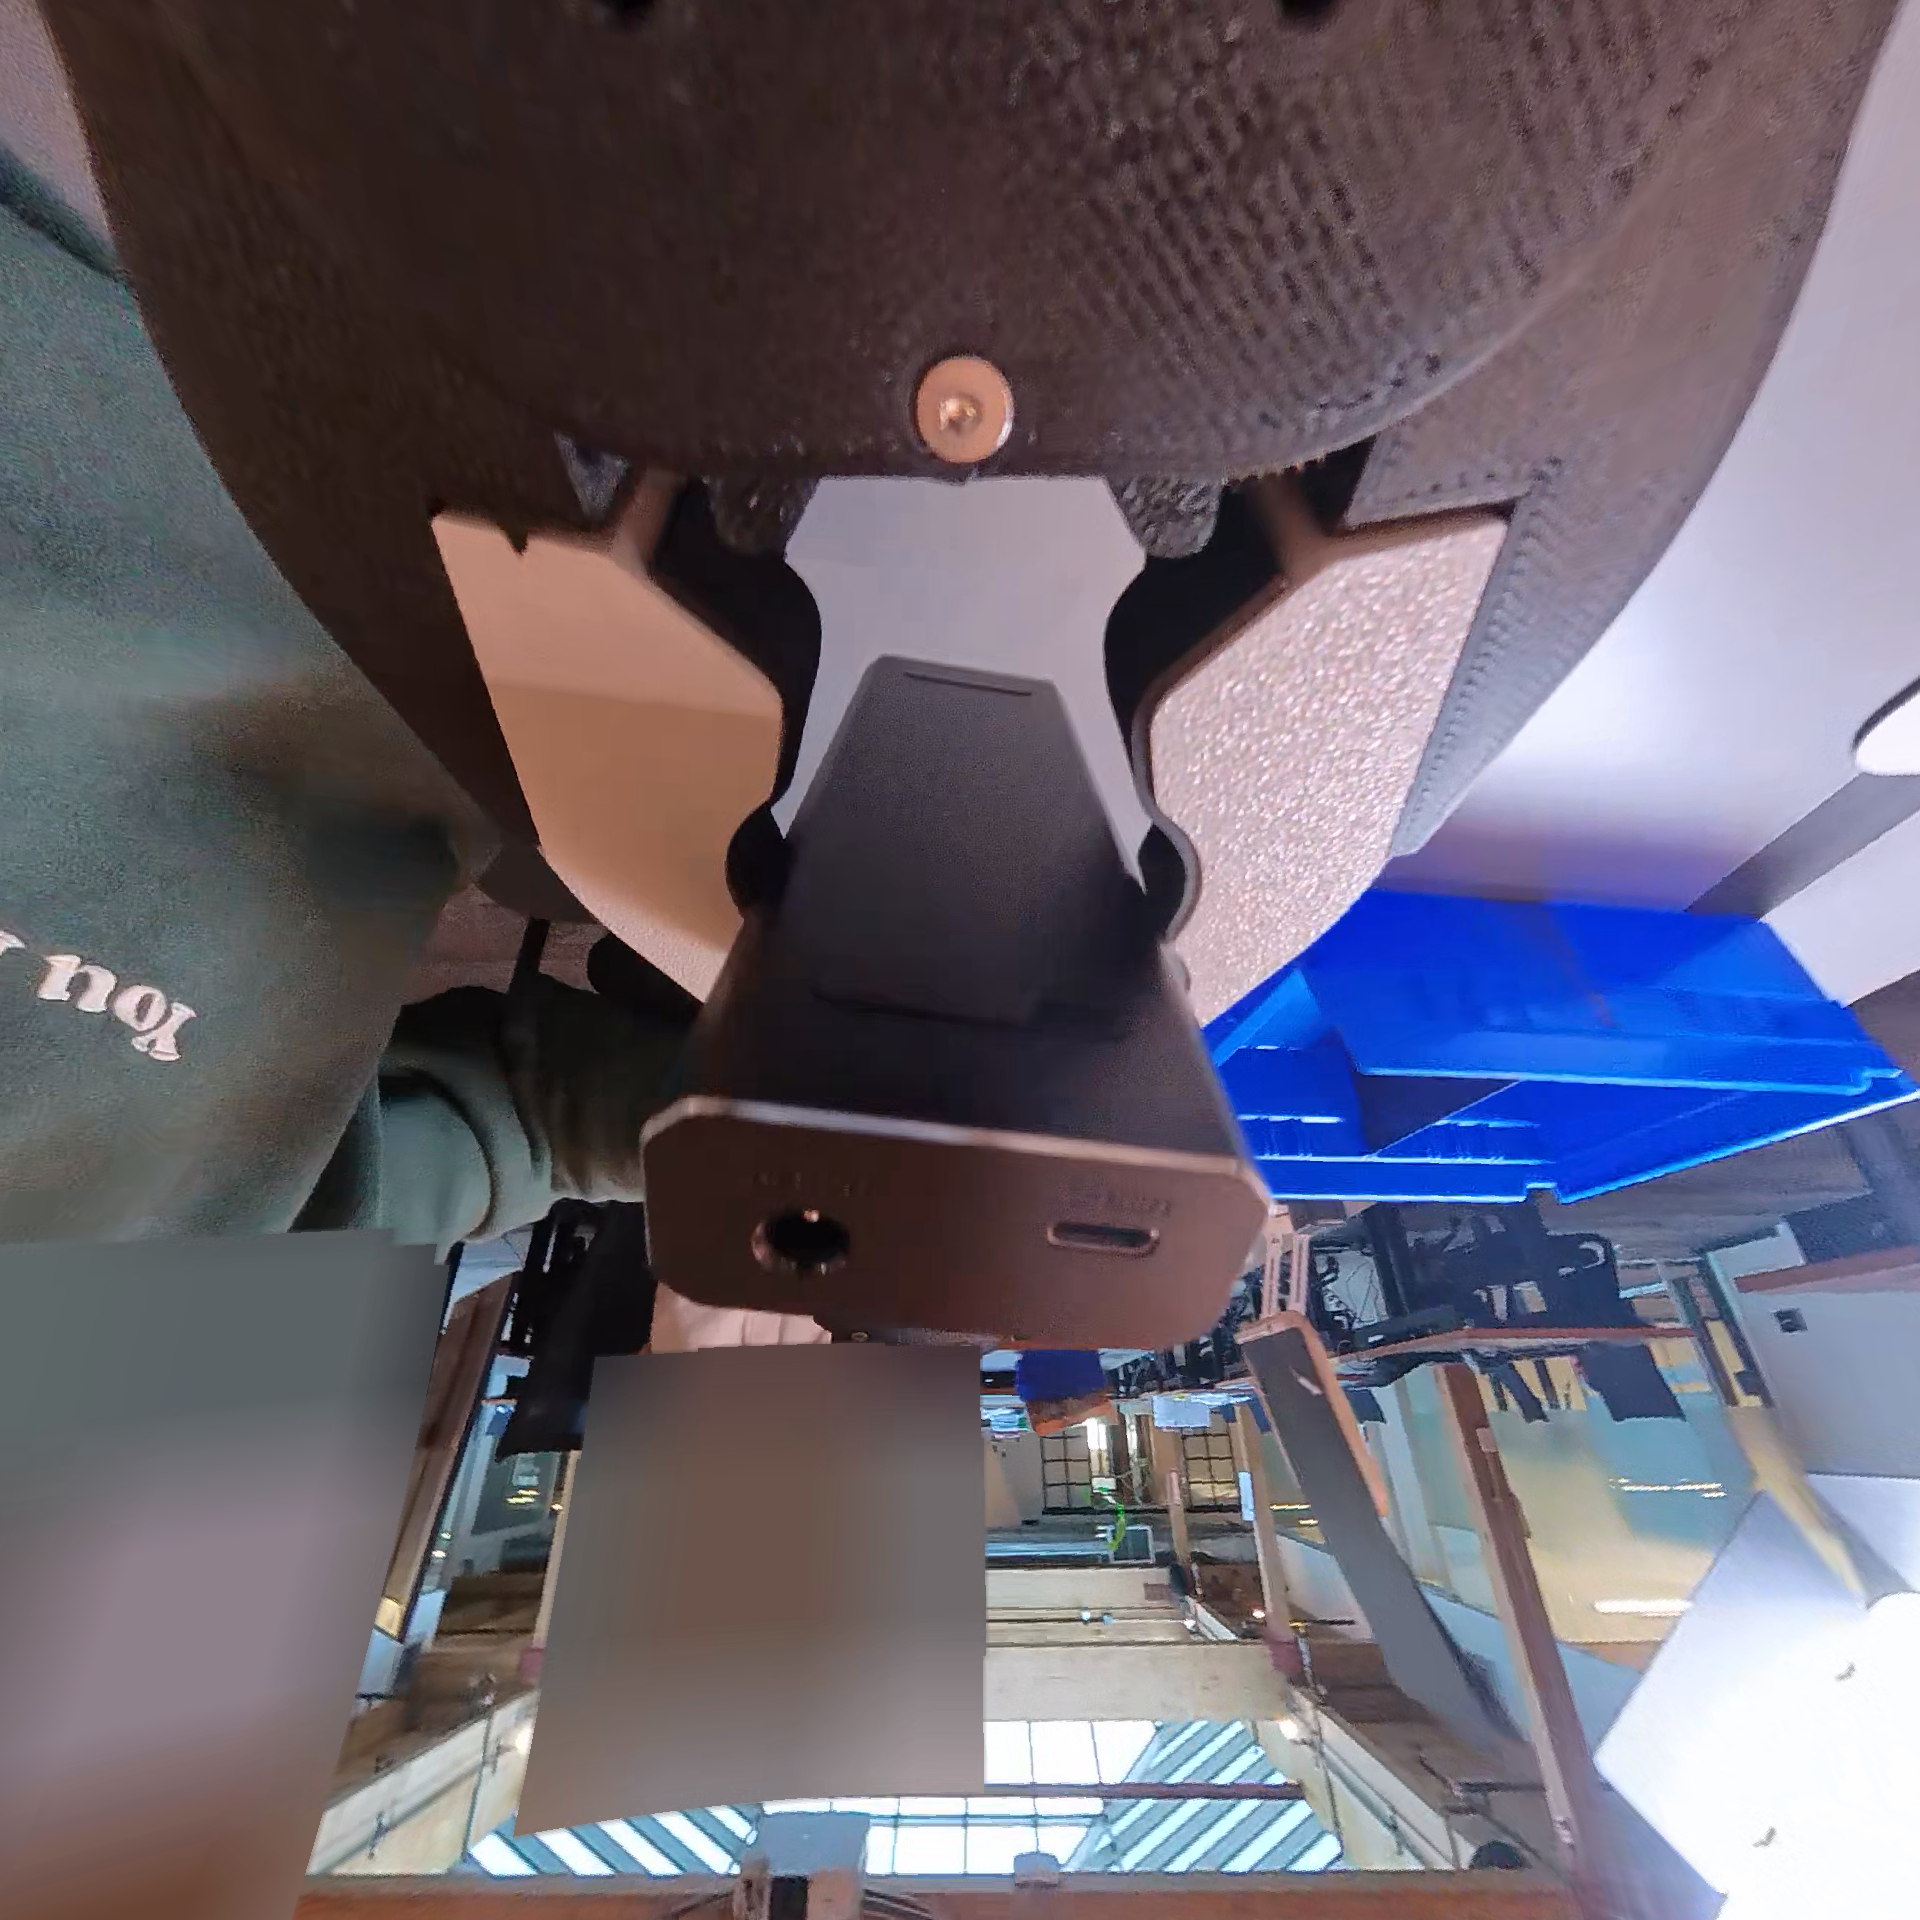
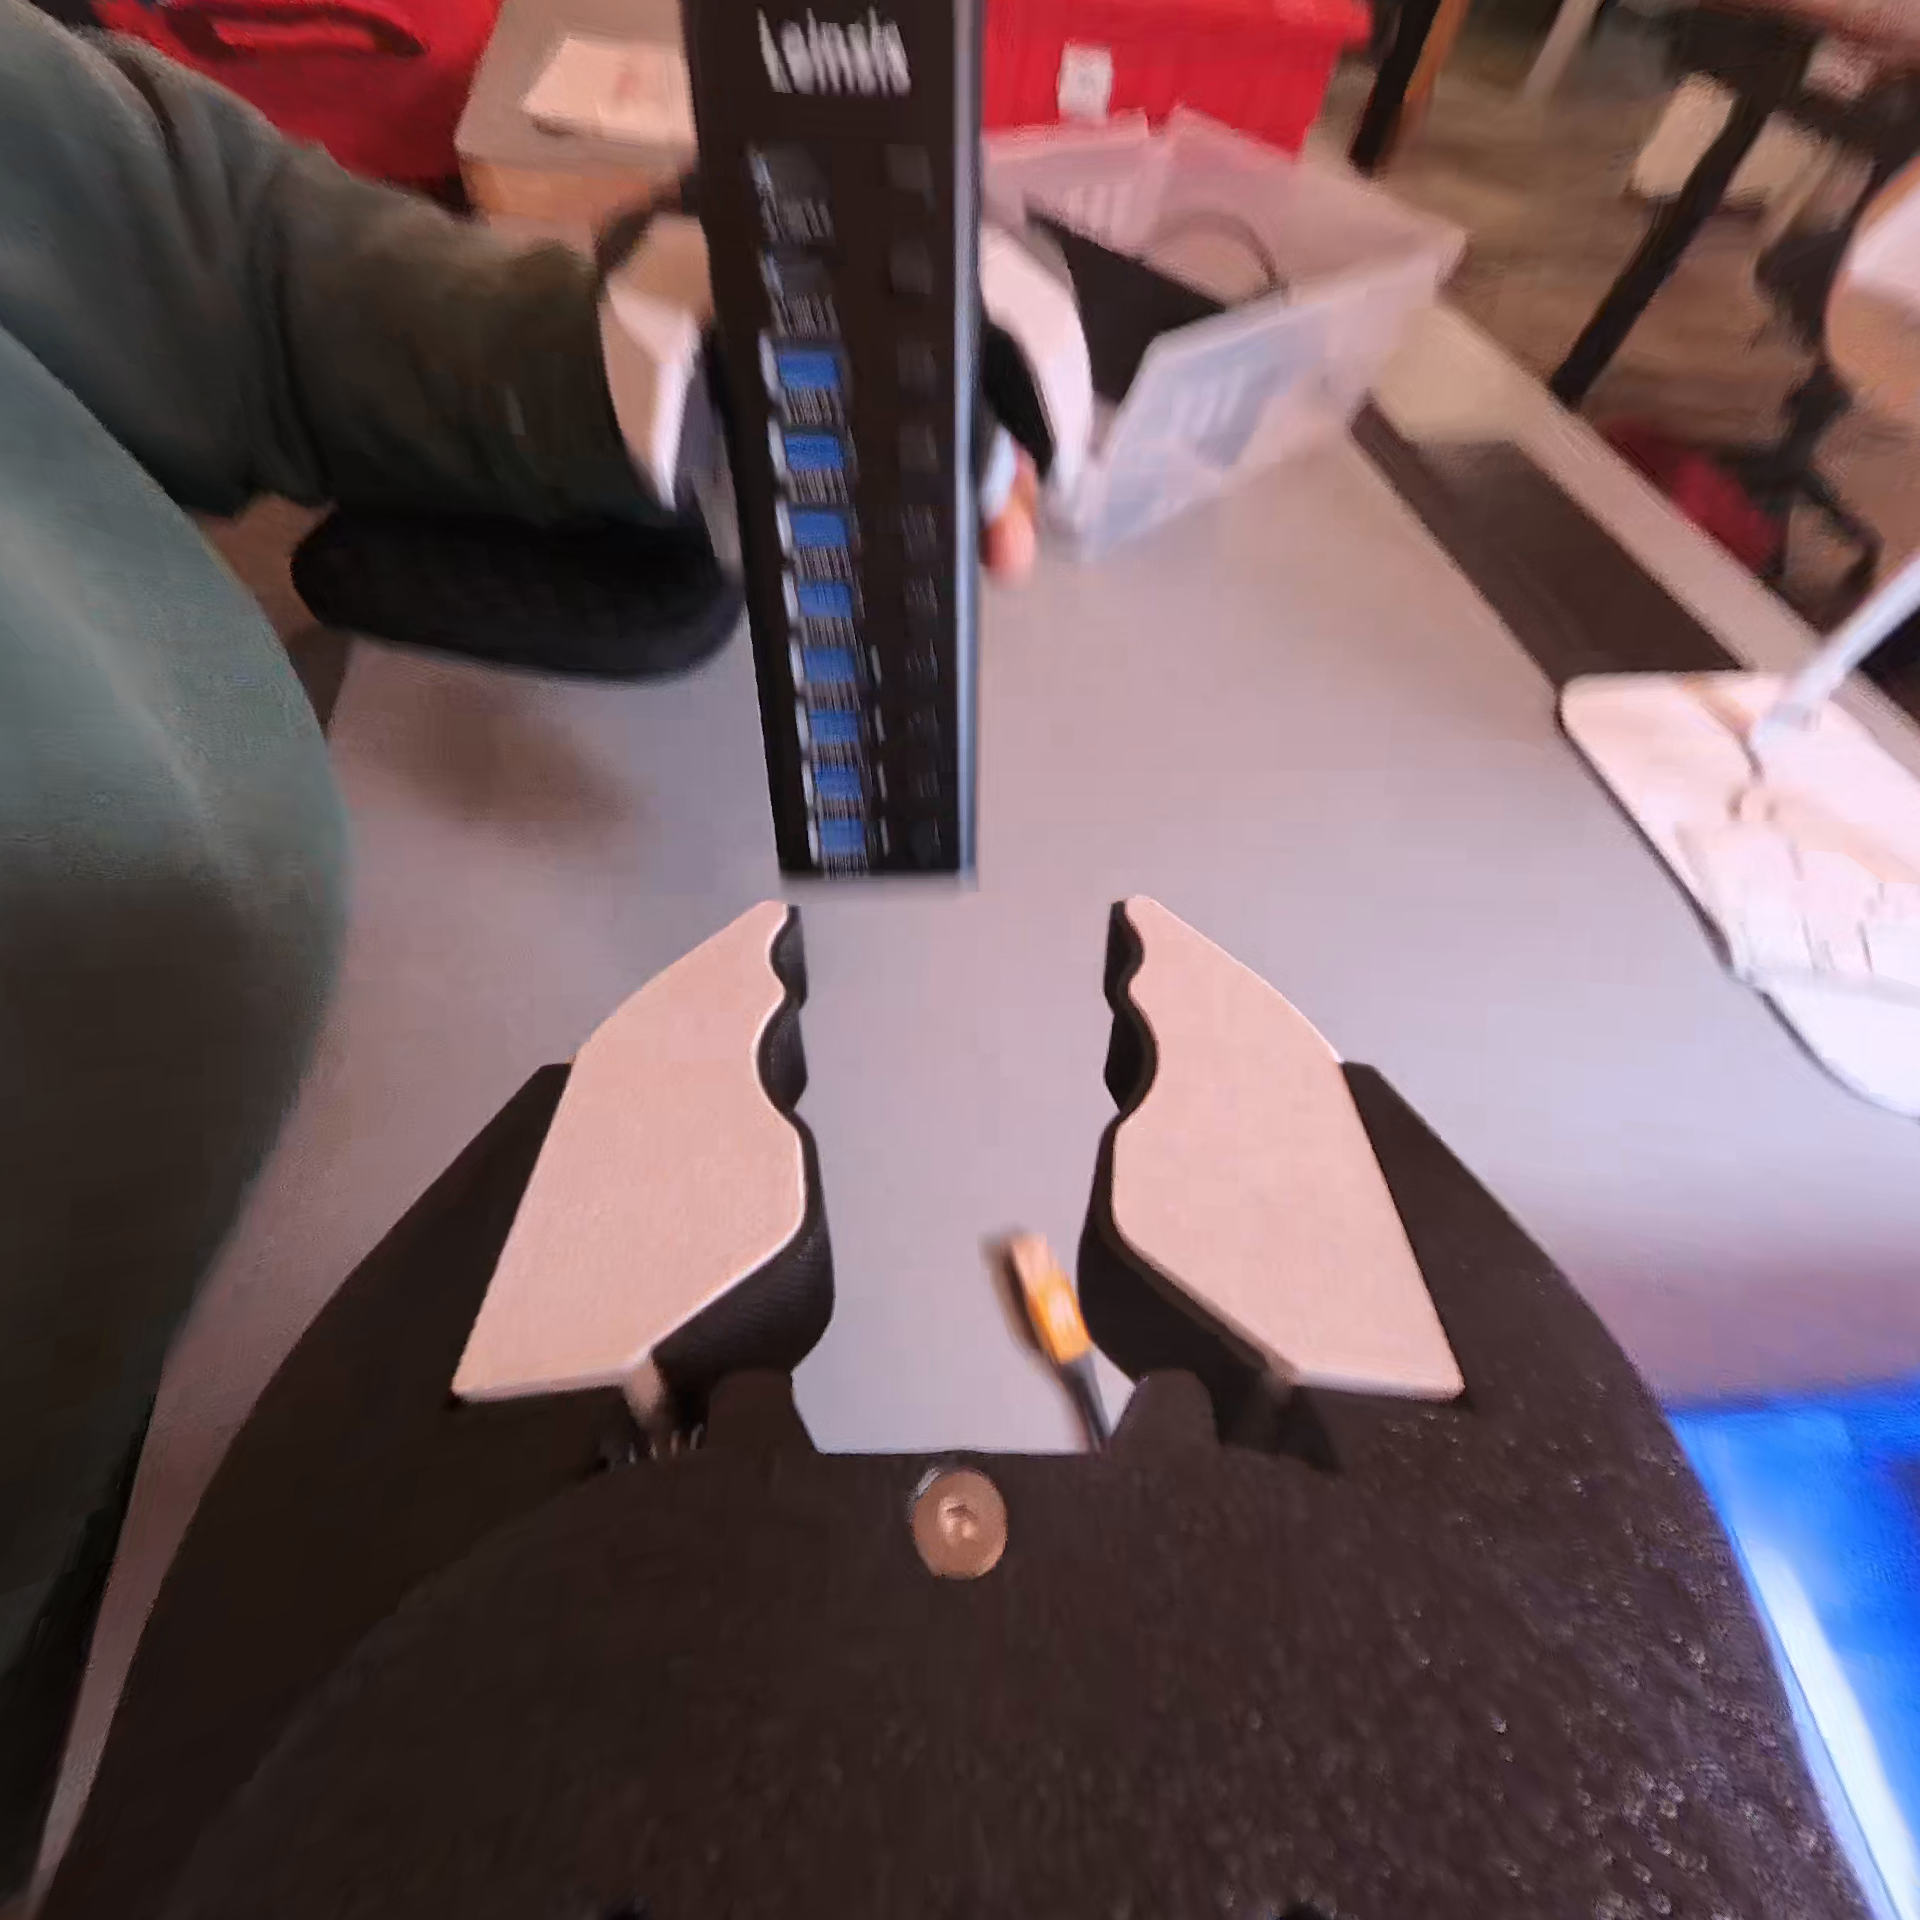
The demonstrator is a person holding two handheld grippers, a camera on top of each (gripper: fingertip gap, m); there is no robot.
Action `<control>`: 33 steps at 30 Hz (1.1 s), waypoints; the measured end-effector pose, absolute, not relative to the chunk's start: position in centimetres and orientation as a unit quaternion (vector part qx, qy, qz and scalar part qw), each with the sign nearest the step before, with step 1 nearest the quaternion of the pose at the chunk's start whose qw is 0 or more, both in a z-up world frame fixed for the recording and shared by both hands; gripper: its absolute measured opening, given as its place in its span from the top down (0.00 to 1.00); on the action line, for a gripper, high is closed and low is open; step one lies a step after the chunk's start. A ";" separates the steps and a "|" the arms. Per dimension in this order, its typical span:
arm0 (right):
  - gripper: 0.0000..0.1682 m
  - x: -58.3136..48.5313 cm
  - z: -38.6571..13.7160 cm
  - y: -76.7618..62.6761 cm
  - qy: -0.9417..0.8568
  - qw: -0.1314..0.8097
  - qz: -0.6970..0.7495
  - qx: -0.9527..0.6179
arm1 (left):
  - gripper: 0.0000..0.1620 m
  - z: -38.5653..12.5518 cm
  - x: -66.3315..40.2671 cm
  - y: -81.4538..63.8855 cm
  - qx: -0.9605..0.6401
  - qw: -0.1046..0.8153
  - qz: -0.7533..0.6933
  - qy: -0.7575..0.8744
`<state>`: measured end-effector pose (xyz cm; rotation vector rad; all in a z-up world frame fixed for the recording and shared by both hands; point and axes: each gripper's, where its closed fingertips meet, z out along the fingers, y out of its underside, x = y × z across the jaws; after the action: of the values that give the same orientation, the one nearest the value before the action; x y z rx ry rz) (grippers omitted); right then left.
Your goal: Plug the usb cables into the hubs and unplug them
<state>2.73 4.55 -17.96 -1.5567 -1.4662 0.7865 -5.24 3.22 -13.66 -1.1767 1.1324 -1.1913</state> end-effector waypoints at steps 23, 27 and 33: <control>0.91 6.6 -29.2 7.5 -0.672 0.228 0.226 -0.667 | 0.57 -19.9 -4.4 4.1 -0.558 0.449 -0.474 0.512; 0.91 4.1 -26.2 6.7 -0.655 0.290 0.245 -0.654 | 0.57 -20.1 -4.3 4.1 -0.555 0.456 -0.458 0.524; 0.91 0.4 -21.8 4.6 -0.651 0.335 0.230 -0.641 | 0.56 -20.7 -5.3 3.8 -0.564 0.446 -0.396 0.571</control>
<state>0.39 4.65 -21.76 -1.6736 -1.6985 0.6006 -5.26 3.82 -20.74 -1.3979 1.4153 -0.9801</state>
